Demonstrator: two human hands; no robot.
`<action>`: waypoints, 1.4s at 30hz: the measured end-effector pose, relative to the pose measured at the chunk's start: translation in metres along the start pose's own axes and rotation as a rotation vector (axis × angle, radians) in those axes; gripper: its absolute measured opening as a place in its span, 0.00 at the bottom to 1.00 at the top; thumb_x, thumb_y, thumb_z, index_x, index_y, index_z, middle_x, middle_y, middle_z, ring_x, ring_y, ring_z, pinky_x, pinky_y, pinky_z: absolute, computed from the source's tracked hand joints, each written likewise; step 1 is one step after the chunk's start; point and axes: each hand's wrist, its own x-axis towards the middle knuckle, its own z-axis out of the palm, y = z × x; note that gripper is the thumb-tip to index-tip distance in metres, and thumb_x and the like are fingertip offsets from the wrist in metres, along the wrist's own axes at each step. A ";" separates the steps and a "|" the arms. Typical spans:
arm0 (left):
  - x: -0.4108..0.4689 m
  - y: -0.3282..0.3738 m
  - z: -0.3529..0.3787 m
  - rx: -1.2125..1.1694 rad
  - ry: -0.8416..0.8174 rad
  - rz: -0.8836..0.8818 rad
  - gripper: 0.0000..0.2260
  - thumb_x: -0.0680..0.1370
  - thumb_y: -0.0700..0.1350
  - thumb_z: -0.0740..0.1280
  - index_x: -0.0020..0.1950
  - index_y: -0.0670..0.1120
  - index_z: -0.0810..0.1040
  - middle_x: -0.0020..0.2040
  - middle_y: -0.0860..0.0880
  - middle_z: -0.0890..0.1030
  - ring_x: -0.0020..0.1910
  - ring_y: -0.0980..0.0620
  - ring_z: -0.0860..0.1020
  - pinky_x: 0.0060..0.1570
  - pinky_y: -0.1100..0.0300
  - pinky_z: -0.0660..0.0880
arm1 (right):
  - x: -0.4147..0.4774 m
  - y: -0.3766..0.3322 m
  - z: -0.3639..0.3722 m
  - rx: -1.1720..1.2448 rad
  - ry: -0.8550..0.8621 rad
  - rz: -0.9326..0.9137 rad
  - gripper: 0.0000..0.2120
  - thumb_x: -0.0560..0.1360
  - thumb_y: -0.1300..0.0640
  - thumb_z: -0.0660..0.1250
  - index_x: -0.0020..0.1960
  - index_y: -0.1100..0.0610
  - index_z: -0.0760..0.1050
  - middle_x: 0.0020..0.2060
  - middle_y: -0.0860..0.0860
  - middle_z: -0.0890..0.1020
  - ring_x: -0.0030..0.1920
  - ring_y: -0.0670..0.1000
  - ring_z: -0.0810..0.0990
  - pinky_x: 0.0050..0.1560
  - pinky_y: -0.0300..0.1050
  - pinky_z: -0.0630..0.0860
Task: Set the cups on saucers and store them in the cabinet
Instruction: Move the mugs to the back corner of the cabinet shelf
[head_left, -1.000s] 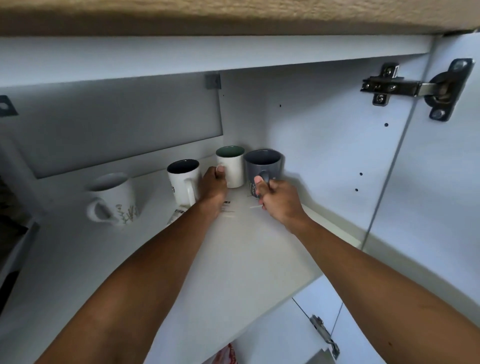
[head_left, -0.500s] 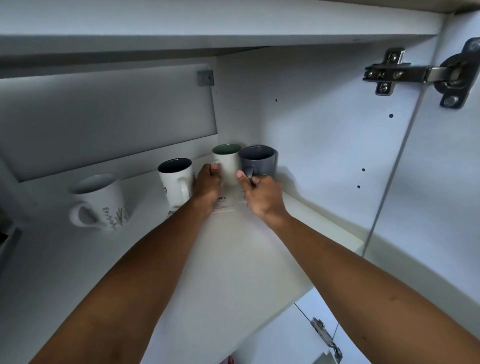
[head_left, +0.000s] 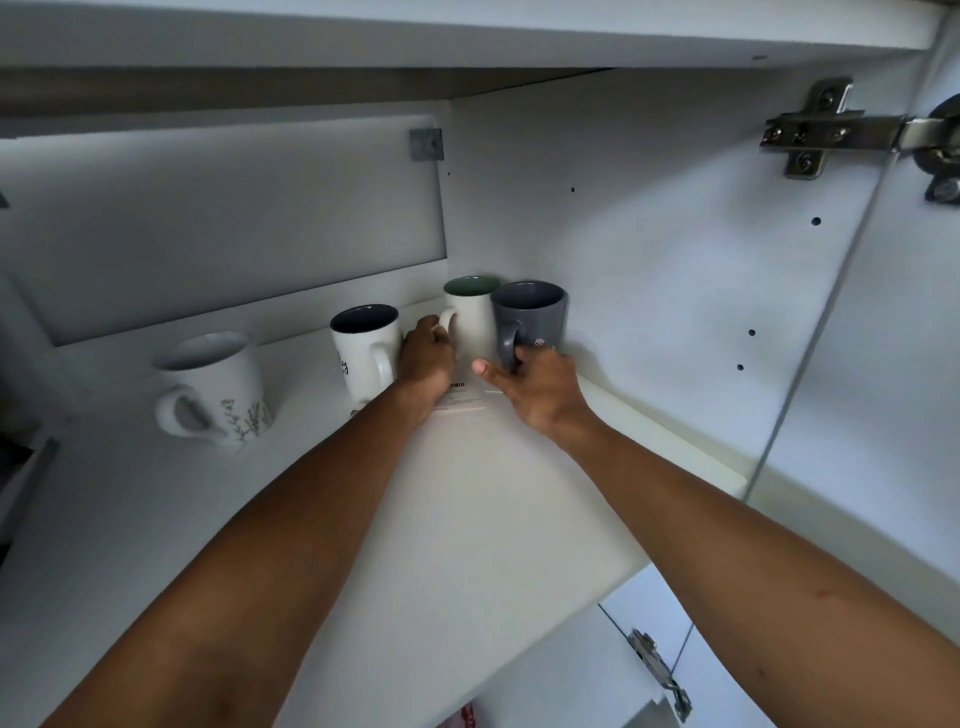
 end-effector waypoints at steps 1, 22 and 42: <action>-0.001 -0.002 -0.001 0.024 -0.003 0.011 0.18 0.81 0.45 0.57 0.71 0.47 0.70 0.64 0.45 0.78 0.61 0.42 0.77 0.61 0.49 0.76 | -0.001 -0.001 -0.002 -0.003 -0.004 -0.005 0.24 0.74 0.42 0.72 0.30 0.50 0.63 0.27 0.49 0.72 0.34 0.52 0.73 0.34 0.34 0.65; -0.160 -0.019 -0.070 0.387 -0.094 0.415 0.27 0.81 0.48 0.62 0.79 0.46 0.60 0.78 0.43 0.62 0.78 0.42 0.57 0.77 0.49 0.55 | -0.104 -0.028 -0.063 -0.604 -0.407 0.082 0.52 0.66 0.21 0.59 0.81 0.45 0.47 0.81 0.52 0.53 0.80 0.58 0.46 0.76 0.62 0.56; -0.197 -0.075 -0.220 0.888 0.406 0.211 0.22 0.77 0.58 0.63 0.68 0.51 0.73 0.68 0.47 0.74 0.69 0.41 0.66 0.63 0.46 0.62 | -0.078 -0.105 0.015 -0.639 -0.490 -0.136 0.49 0.69 0.25 0.62 0.80 0.49 0.52 0.79 0.53 0.57 0.80 0.59 0.48 0.75 0.60 0.58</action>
